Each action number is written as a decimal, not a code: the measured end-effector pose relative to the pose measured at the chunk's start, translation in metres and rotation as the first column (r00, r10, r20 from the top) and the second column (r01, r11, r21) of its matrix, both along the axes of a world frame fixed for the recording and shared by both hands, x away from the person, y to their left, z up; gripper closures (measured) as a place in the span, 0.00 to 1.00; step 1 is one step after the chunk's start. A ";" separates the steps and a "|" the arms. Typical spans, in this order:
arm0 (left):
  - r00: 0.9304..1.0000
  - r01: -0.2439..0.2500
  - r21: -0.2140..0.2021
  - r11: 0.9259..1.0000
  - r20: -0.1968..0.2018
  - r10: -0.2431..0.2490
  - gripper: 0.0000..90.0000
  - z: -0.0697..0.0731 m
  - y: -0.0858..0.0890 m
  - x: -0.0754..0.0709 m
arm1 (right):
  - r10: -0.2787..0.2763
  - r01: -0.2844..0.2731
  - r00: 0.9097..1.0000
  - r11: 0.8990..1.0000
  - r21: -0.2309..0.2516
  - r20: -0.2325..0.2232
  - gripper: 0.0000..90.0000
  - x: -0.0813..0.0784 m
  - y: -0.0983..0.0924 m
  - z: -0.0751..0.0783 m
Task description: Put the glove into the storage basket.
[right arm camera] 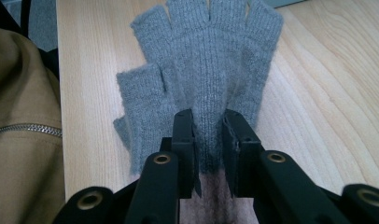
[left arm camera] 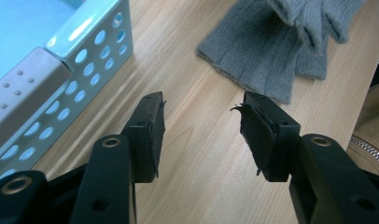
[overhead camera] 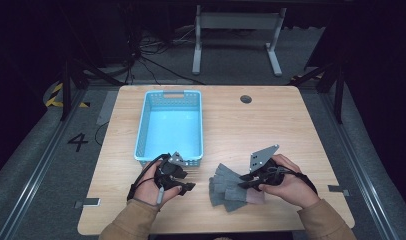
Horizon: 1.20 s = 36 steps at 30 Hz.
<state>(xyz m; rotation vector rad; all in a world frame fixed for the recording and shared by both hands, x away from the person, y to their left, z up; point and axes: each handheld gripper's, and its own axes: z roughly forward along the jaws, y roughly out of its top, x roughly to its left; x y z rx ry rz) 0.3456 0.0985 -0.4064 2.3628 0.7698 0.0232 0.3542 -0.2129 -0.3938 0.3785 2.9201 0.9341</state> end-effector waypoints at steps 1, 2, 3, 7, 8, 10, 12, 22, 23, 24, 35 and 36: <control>1.000 0.002 0.000 1.000 0.000 -0.002 0.56 0.000 0.000 0.000 | 0.006 -0.006 1.000 1.000 -0.003 -0.001 0.85 0.000 0.001 -0.001; 1.000 0.005 0.004 1.000 0.002 -0.005 0.56 0.000 -0.001 0.000 | 0.011 -0.011 1.000 1.000 -0.007 0.000 0.85 0.000 0.002 -0.002; 1.000 0.004 0.003 1.000 0.003 -0.004 0.56 0.000 -0.001 0.000 | 0.018 -0.018 1.000 1.000 -0.016 0.000 0.85 -0.001 0.002 -0.002; 1.000 0.009 0.006 1.000 -0.001 -0.009 0.56 -0.001 -0.004 0.000 | 0.045 -0.045 0.999 0.999 -0.025 -0.001 0.85 -0.002 0.005 -0.005; 1.000 0.013 0.009 1.000 -0.002 -0.013 0.56 -0.001 -0.004 0.001 | 0.049 -0.049 0.999 0.998 -0.027 0.000 0.85 -0.002 0.005 -0.006; 1.000 0.011 0.008 1.000 -0.002 -0.011 0.56 -0.002 -0.005 0.001 | 0.049 -0.049 0.999 0.998 -0.030 -0.004 0.85 -0.002 0.005 -0.007; 1.000 0.012 0.009 1.000 -0.002 -0.012 0.56 -0.002 -0.005 0.001 | 0.054 -0.054 0.999 0.998 -0.033 -0.006 0.85 -0.002 0.006 -0.008; 1.000 0.003 0.009 1.000 -0.006 -0.003 0.56 -0.003 -0.002 -0.001 | 0.078 -0.078 0.997 0.995 -0.061 0.004 0.84 0.000 0.012 -0.012; 1.000 0.001 0.011 1.000 -0.006 -0.001 0.56 -0.003 -0.001 -0.002 | 0.078 -0.077 0.997 0.995 -0.062 0.007 0.84 0.001 0.012 -0.012; 1.000 0.000 0.011 1.000 -0.006 0.000 0.56 -0.003 -0.001 -0.002 | 0.081 -0.080 0.997 0.995 -0.064 0.009 0.84 0.001 0.013 -0.011; 1.000 -0.001 0.016 1.000 -0.008 0.001 0.56 -0.005 -0.001 -0.003 | 0.100 -0.100 0.995 0.991 -0.090 -0.005 0.83 0.004 0.015 -0.019; 1.000 0.004 0.018 1.000 -0.007 -0.003 0.56 -0.005 -0.002 -0.003 | 0.101 -0.101 0.995 0.990 -0.093 -0.005 0.82 0.004 0.016 -0.020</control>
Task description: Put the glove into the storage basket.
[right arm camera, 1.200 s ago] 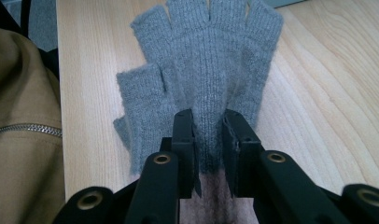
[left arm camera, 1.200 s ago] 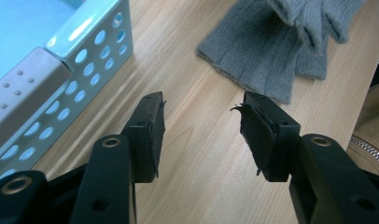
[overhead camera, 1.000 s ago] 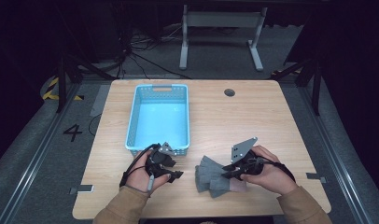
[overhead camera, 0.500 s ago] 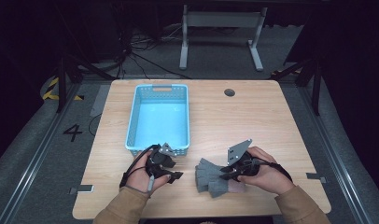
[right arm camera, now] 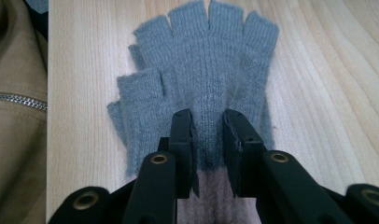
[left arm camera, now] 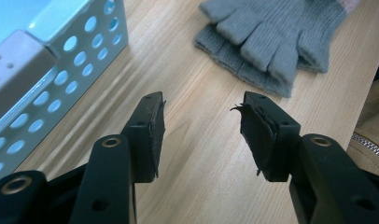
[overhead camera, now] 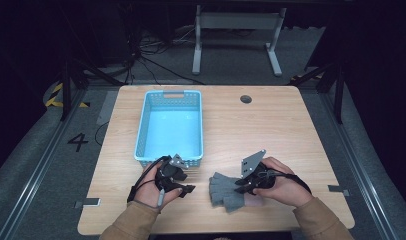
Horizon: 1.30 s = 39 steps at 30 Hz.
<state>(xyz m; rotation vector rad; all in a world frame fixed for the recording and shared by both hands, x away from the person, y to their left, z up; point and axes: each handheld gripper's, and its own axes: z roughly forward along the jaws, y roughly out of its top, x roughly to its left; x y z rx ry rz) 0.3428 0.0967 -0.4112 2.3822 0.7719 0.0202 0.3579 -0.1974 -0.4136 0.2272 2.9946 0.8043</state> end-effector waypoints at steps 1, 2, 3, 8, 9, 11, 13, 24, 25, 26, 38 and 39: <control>1.000 -0.001 -0.001 1.000 -0.004 0.001 0.56 0.000 -0.001 0.000 | 0.005 -0.005 1.000 1.000 -0.001 0.000 0.81 0.000 0.000 -0.001; 1.000 -0.001 -0.001 1.000 -0.004 0.001 0.56 0.000 -0.001 0.000 | 0.005 -0.005 1.000 1.000 -0.001 0.000 0.81 0.000 0.000 -0.001; 1.000 0.009 0.003 1.000 -0.001 -0.009 0.56 -0.001 -0.003 0.000 | 0.004 -0.004 1.000 1.000 -0.002 0.004 0.80 0.000 0.001 -0.002; 1.000 0.030 0.005 1.000 -0.004 -0.030 0.56 -0.001 -0.010 -0.001 | -0.029 0.028 1.000 0.999 0.043 0.008 0.69 -0.003 -0.002 0.000; 0.999 0.036 0.005 0.999 -0.005 -0.036 0.56 -0.001 -0.012 -0.001 | -0.036 0.035 0.999 0.998 0.049 0.014 0.68 -0.004 -0.003 0.001; 0.999 0.049 0.006 0.999 -0.006 -0.049 0.57 0.000 -0.016 -0.001 | -0.054 0.053 0.998 0.997 0.062 0.021 0.68 -0.005 -0.007 0.004; 0.998 0.066 0.006 0.998 -0.008 -0.066 0.58 0.000 -0.019 -0.001 | -0.074 0.071 0.997 0.995 0.075 0.034 0.68 -0.006 -0.012 0.007; 0.982 0.183 0.014 0.983 -0.046 -0.182 0.70 0.001 -0.042 -0.004 | -0.180 0.174 0.982 0.979 0.103 0.056 0.72 -0.009 -0.044 0.019; 0.981 0.191 0.016 0.981 -0.049 -0.190 0.71 0.001 -0.043 -0.004 | -0.188 0.182 0.981 0.978 0.102 0.055 0.72 -0.009 -0.047 0.019; 0.980 0.196 0.014 0.981 -0.049 -0.195 0.71 0.000 -0.044 -0.005 | -0.199 0.193 0.979 0.976 0.103 0.052 0.73 -0.009 -0.050 0.019; 0.970 0.233 0.020 0.972 -0.075 -0.231 0.75 0.000 -0.051 -0.009 | -0.244 0.241 0.970 0.966 0.093 0.017 0.74 -0.017 -0.065 0.019; 0.970 0.235 0.018 0.972 -0.076 -0.233 0.76 0.000 -0.051 -0.009 | -0.239 0.237 0.971 0.967 0.093 0.014 0.74 -0.019 -0.064 0.019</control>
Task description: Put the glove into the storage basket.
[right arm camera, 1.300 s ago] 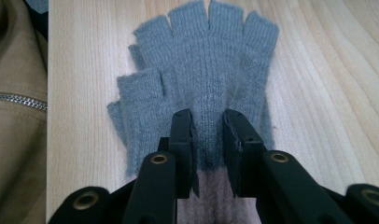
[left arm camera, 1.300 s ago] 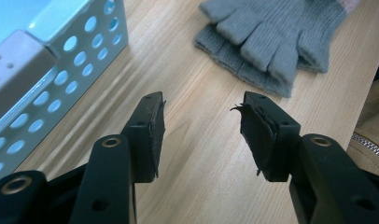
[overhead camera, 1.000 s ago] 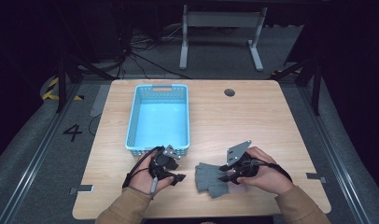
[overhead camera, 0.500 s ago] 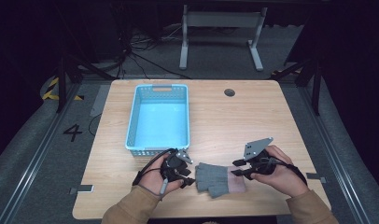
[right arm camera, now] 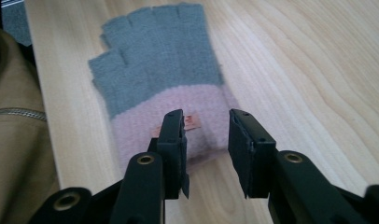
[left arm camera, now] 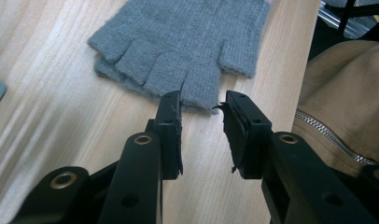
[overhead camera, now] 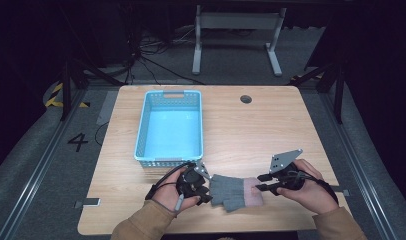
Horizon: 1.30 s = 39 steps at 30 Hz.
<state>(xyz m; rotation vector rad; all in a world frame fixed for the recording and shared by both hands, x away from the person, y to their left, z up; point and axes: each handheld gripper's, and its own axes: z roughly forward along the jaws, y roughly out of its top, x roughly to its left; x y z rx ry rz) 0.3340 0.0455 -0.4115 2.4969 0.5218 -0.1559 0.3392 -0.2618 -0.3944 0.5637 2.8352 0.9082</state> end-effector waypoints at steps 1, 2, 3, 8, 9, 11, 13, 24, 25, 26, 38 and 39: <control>1.000 0.000 -0.002 1.000 -0.003 0.000 0.76 0.000 -0.001 0.000 | -0.001 0.001 1.000 1.000 -0.001 -0.004 0.73 -0.002 0.001 0.000; 1.000 0.000 0.001 1.000 -0.006 0.000 0.76 0.000 -0.001 0.000 | -0.002 0.002 1.000 1.000 -0.002 -0.010 0.73 -0.004 0.001 0.000; 1.000 0.005 0.002 1.000 -0.008 -0.005 0.77 -0.001 -0.002 0.000 | -0.008 0.008 1.000 1.000 -0.001 -0.016 0.72 -0.005 0.001 0.000; 0.999 0.022 0.026 0.999 -0.026 -0.021 0.76 -0.004 -0.005 -0.001 | -0.020 0.020 0.999 1.000 -0.008 -0.045 0.72 -0.007 0.002 -0.002; 0.999 0.023 0.028 0.999 -0.028 -0.023 0.75 -0.004 -0.006 -0.002 | -0.025 0.024 0.998 1.000 -0.008 -0.054 0.71 -0.008 0.003 -0.002; 0.999 0.033 0.032 0.999 -0.036 -0.032 0.74 -0.006 -0.006 -0.001 | -0.034 0.033 0.997 0.999 -0.010 -0.066 0.70 -0.009 0.002 -0.002; 0.999 0.036 0.037 0.999 -0.042 -0.035 0.74 -0.007 -0.006 -0.001 | -0.037 0.036 0.997 0.999 -0.012 -0.073 0.69 -0.010 0.002 -0.002; 0.996 0.060 0.070 0.996 -0.073 -0.055 0.74 -0.015 -0.012 0.000 | -0.083 0.074 0.984 0.995 -0.063 -0.158 0.65 -0.012 -0.003 -0.012; 0.995 0.064 0.077 0.995 -0.079 -0.058 0.74 -0.015 -0.013 0.000 | -0.086 0.076 0.982 0.995 -0.065 -0.166 0.64 -0.012 -0.002 -0.013; 0.995 0.067 0.076 0.995 -0.078 -0.061 0.74 -0.016 -0.013 0.000 | -0.087 0.076 0.981 0.995 -0.068 -0.174 0.64 -0.012 -0.002 -0.014; 0.996 0.063 0.110 0.992 -0.074 -0.055 0.77 -0.024 -0.019 0.000 | -0.060 0.043 0.971 0.996 -0.077 -0.233 0.71 -0.010 0.007 -0.026; 0.996 0.057 0.114 0.992 -0.074 -0.048 0.77 -0.024 -0.019 0.001 | -0.055 0.038 0.971 0.996 -0.078 -0.234 0.72 -0.010 0.007 -0.026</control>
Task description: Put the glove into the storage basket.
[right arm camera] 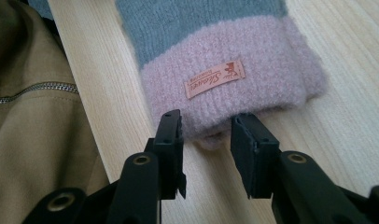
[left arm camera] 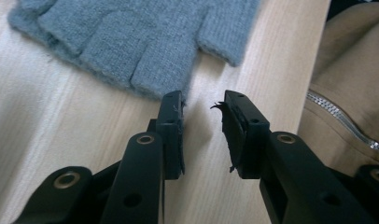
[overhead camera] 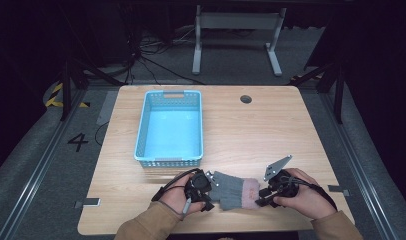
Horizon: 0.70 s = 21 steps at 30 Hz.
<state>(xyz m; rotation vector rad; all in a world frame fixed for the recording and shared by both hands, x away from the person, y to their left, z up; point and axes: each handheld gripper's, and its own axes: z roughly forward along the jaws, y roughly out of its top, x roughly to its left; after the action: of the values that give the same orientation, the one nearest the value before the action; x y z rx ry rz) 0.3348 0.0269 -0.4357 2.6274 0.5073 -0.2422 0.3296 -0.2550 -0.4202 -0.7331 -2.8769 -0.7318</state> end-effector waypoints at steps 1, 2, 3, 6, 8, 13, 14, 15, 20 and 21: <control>1.000 -0.023 0.006 1.000 0.002 0.023 0.78 -0.001 0.000 0.000 | -0.005 0.005 1.000 1.000 0.001 -0.001 0.72 0.000 0.001 0.000; 0.999 -0.033 0.007 0.999 0.004 0.033 0.78 -0.001 0.001 0.001 | -0.001 0.001 1.000 1.000 0.001 -0.002 0.72 0.000 0.000 0.000; 0.999 -0.049 0.008 0.999 0.005 0.048 0.78 -0.001 0.002 0.002 | -0.002 0.002 1.000 1.000 0.002 -0.002 0.72 0.000 0.001 0.000; 0.995 -0.093 -0.006 0.996 0.019 0.094 0.78 0.001 0.007 0.004 | 0.002 -0.002 1.000 1.000 0.003 0.002 0.72 0.000 0.001 0.000; 0.994 -0.112 -0.008 0.994 0.017 0.112 0.80 0.001 0.008 0.006 | 0.000 0.000 1.000 1.000 0.003 0.002 0.72 0.000 0.001 0.000; 0.993 -0.115 0.008 0.993 0.019 0.115 0.87 -0.002 0.004 0.007 | 0.000 0.000 1.000 1.000 0.002 0.006 0.73 0.000 0.001 0.000; 0.993 -0.113 0.011 0.994 0.026 0.113 0.88 -0.002 0.003 0.008 | -0.005 0.005 1.000 1.000 0.003 0.007 0.73 0.000 0.002 0.000; 0.993 -0.114 0.014 0.993 0.027 0.114 0.90 -0.003 0.003 0.008 | -0.001 0.001 1.000 1.000 0.000 0.008 0.73 -0.001 0.002 0.000; 0.993 -0.113 0.009 0.994 0.044 0.113 0.99 -0.002 0.002 0.008 | 0.021 -0.021 1.000 1.000 -0.007 0.014 0.82 -0.001 0.003 0.001; 0.993 -0.108 0.012 0.994 0.043 0.108 0.99 -0.001 0.002 0.008 | 0.026 -0.026 0.999 1.000 -0.014 0.019 0.84 -0.001 0.003 0.001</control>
<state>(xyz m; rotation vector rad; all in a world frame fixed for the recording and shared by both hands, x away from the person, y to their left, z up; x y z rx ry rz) 0.3426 0.0284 -0.4370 2.6031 0.6364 -0.1484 0.3290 -0.2519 -0.4189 -0.6924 -2.9052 -0.7211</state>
